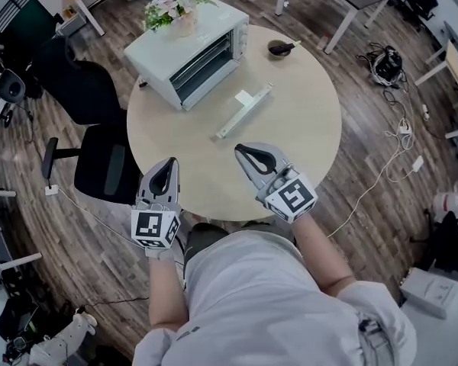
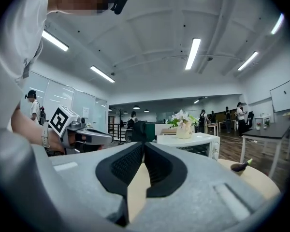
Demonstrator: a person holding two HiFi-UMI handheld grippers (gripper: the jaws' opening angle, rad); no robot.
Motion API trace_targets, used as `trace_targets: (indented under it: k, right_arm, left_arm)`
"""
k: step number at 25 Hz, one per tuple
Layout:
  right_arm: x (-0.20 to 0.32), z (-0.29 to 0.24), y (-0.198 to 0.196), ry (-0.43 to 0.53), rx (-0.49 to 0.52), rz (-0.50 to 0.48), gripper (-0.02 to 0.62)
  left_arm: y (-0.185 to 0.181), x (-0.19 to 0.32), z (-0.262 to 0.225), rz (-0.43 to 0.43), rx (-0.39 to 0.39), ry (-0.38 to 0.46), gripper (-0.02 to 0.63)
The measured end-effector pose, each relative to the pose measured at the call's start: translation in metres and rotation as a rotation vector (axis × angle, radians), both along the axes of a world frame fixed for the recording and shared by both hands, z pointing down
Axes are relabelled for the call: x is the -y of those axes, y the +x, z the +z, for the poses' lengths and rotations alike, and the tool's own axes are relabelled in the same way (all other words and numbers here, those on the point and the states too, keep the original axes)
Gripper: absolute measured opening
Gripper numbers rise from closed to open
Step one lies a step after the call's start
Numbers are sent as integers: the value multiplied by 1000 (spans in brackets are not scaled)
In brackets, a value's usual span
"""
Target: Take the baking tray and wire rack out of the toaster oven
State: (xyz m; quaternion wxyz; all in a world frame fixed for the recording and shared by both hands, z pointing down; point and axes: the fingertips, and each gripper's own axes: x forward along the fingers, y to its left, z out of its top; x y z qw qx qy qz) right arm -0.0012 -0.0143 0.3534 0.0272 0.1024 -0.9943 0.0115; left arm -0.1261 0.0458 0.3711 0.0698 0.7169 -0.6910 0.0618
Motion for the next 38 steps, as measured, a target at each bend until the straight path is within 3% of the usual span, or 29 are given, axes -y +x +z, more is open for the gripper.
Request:
trace_targets:
  k: [6,14,21,30,38]
  right_arm:
    - [45,17,-32,-70,-25,128,45]
    - [94,49,-61,-169,-62,295,191]
    - [126,76,-74,-276,-59,424,225]
    - [175,112,-96,-453,32,492,233]
    - [222,145,-130,-570,90,474,233]
  left_arm:
    - [-41,47,17,116,-27,-48,-3]
    - [-84,94,53,264,-72,-107,-3]
    - [-103,114,86,372,-102,-173,-3]
    - [-120,129,120,409,-122,-238,-3]
    - [-132,130,138,388,-120,-272,-4]
